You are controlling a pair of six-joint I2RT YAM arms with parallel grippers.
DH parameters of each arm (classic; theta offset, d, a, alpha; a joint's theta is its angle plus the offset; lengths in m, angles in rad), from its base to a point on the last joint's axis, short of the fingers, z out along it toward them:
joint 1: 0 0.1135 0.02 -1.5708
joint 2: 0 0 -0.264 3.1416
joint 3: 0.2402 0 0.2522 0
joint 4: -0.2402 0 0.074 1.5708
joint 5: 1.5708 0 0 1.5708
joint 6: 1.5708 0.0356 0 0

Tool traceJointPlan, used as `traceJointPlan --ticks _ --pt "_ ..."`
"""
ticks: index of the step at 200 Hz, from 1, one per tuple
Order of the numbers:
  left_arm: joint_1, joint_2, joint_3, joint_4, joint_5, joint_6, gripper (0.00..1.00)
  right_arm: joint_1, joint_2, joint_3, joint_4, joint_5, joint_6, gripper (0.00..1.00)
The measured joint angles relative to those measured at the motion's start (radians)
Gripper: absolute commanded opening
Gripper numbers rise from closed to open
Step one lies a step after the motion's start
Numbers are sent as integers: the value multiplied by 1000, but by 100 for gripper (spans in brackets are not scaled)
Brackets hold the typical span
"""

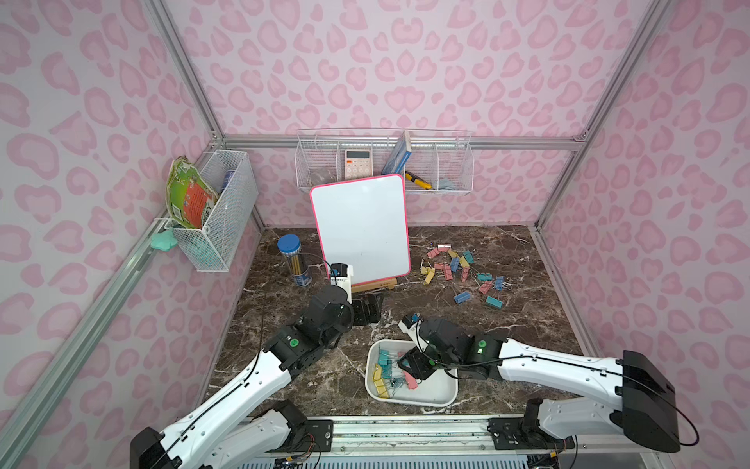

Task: Put the binder clips in the storage box
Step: Place the binder clip in the storage box.

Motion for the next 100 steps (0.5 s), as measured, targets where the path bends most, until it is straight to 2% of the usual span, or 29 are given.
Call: traceJointPlan --ticks 28,50,75,100 --pt "0 -12 -11 -8 -31 -21 99 14 84 -5 41 -31 -20 42" --pt "0 5 -6 -15 -32 -21 99 14 110 -6 57 -32 -25 55" --pt "0 22 4 -18 -28 -21 99 13 93 6 71 -35 -28 64" --pt "0 33 8 -18 -23 -17 99 6 23 10 80 -29 -32 69"
